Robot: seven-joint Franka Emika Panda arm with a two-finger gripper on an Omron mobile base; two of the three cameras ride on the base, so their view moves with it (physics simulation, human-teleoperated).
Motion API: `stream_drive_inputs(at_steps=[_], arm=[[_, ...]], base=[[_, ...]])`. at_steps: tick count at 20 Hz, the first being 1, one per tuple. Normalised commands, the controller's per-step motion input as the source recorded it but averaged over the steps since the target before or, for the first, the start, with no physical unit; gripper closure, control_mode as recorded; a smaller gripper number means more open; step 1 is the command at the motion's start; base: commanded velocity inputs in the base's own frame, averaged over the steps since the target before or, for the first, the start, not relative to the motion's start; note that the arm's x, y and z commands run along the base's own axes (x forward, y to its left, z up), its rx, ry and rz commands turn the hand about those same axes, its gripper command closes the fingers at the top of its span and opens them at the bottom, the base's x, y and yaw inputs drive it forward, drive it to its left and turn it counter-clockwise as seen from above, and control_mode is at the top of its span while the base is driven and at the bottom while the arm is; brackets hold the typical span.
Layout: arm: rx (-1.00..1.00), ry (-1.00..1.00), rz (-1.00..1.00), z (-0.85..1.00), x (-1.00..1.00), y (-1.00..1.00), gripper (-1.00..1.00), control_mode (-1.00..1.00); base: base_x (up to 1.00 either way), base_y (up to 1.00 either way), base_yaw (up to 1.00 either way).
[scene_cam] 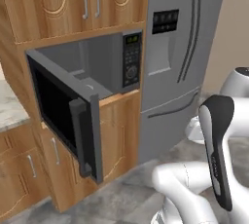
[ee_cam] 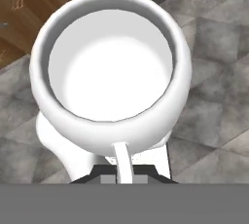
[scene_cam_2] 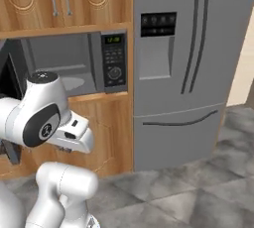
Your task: Pick the mug from the counter and place it inside the microwave. Then close the microwave.
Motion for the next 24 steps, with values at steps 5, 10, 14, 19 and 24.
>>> stream_drive_inputs(at_steps=[5,10,14,19,24], arm=[[0.0,0.0,0.0,0.0,0.0,0.0,1.0,1.0],[0.0,0.0,0.0,0.0,0.0,0.0,1.0,1.0],[0.0,0.0,0.0,0.0,0.0,0.0,1.0,1.0],[0.0,0.0,0.0,0.0,0.0,0.0,1.0,1.0],[0.0,0.0,0.0,0.0,0.0,0.0,1.0,1.0]], base=[[0.15,0.0,0.41],[0.28,0.03,0.46],[0.08,0.09,0.43],[0.22,0.04,0.28],[0.17,0.08,0.19]])
